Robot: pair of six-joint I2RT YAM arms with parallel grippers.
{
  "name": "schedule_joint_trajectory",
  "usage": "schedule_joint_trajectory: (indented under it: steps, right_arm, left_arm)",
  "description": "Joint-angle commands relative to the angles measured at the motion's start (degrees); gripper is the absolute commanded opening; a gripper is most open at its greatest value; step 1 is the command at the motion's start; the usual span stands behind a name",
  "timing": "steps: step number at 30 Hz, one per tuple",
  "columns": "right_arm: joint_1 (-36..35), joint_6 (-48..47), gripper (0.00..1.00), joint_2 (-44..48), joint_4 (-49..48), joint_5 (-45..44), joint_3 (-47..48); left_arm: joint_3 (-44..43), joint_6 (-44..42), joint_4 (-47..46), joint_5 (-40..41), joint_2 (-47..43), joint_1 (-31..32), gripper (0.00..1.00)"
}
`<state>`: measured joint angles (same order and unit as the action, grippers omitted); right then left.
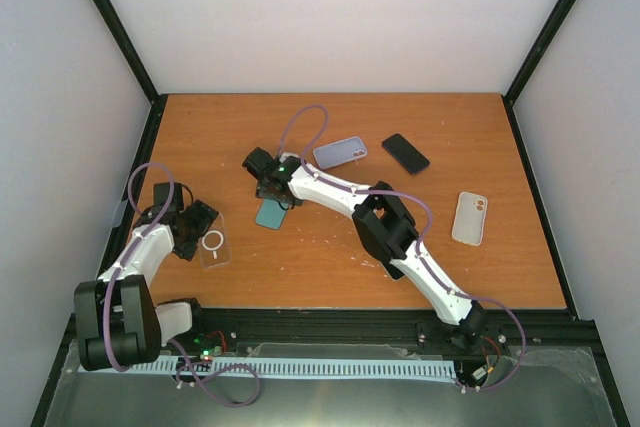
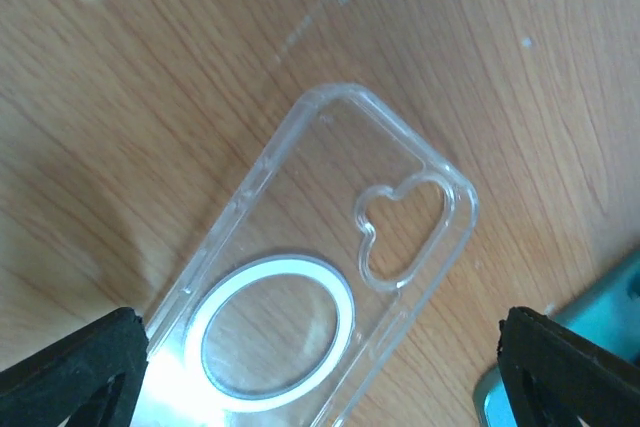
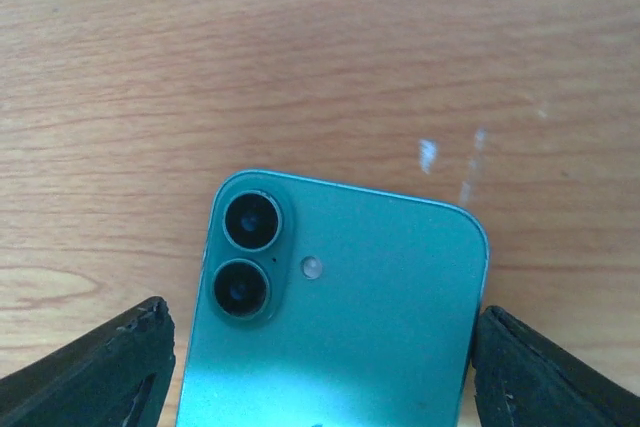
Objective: Put the phone into the phone case
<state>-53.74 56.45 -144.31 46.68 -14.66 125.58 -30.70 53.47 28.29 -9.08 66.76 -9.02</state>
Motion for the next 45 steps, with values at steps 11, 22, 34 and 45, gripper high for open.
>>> schedule_joint_trajectory:
  steps: [11,22,34,45]
  right_arm:
    - [-1.36,-16.65,0.75,-5.92,6.50,-2.45,3.53]
    - [-2.34,-14.75,0.88,-5.49,3.49,0.64,3.53]
    - [-2.87,-16.03,0.90,-8.88,11.41,-8.02,3.49]
    - [-1.70,-22.92,0.73,12.24,-8.76,-2.29,-33.34]
  left_arm:
    - [4.62,-1.03,-7.65,-14.00,-2.78,-0.51,0.89]
    - [2.84,1.04,-8.20,-0.96,-0.27,-0.56,0.86]
    - [3.49,-0.26,-10.96,-5.39,1.74,-0.51,0.86]
    - [0.22,-3.60,-16.43,-12.78,13.16,5.63,0.83]
